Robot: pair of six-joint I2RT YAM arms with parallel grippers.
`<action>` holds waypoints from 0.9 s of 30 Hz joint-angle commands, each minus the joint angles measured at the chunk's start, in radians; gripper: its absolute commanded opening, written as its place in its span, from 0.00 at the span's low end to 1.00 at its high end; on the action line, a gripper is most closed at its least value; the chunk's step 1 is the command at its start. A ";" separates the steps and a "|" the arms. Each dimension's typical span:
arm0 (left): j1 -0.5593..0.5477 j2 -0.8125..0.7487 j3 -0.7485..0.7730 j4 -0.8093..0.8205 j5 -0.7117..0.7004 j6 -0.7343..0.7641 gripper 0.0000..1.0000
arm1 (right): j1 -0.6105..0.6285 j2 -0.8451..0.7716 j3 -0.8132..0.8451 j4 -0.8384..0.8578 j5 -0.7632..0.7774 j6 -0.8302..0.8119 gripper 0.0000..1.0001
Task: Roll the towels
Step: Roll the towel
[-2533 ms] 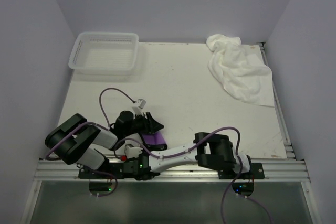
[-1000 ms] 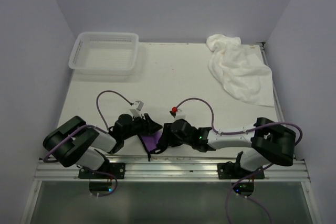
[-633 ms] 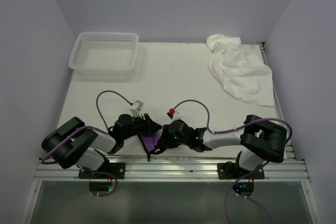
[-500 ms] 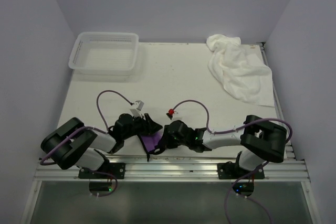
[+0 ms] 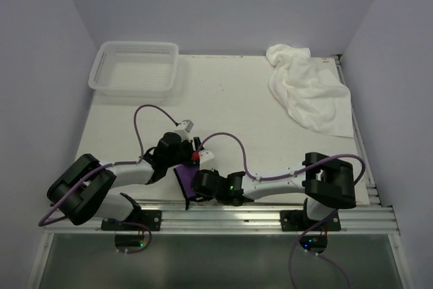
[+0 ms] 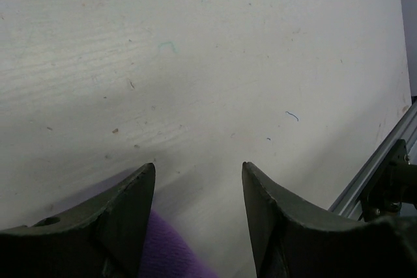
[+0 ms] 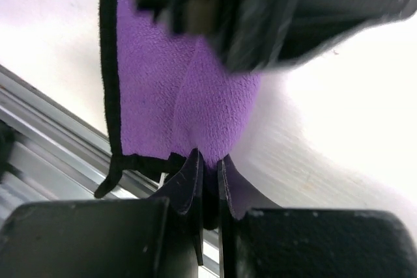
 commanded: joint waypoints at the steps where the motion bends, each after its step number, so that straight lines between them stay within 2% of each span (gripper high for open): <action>1: 0.026 -0.031 0.070 -0.183 -0.085 0.049 0.61 | 0.055 0.037 0.057 -0.213 0.088 -0.034 0.00; 6: 0.027 -0.100 0.096 -0.258 -0.028 -0.007 0.61 | 0.090 0.083 0.168 -0.370 0.226 -0.037 0.00; 14: 0.027 -0.187 0.182 -0.367 -0.048 0.009 0.63 | 0.115 0.149 0.273 -0.464 0.349 -0.057 0.00; 23: 0.027 -0.187 0.212 -0.373 -0.037 0.011 0.64 | 0.151 0.291 0.433 -0.563 0.484 -0.174 0.00; 27: 0.027 -0.186 0.203 -0.369 -0.022 0.009 0.64 | 0.162 0.368 0.476 -0.604 0.494 -0.244 0.00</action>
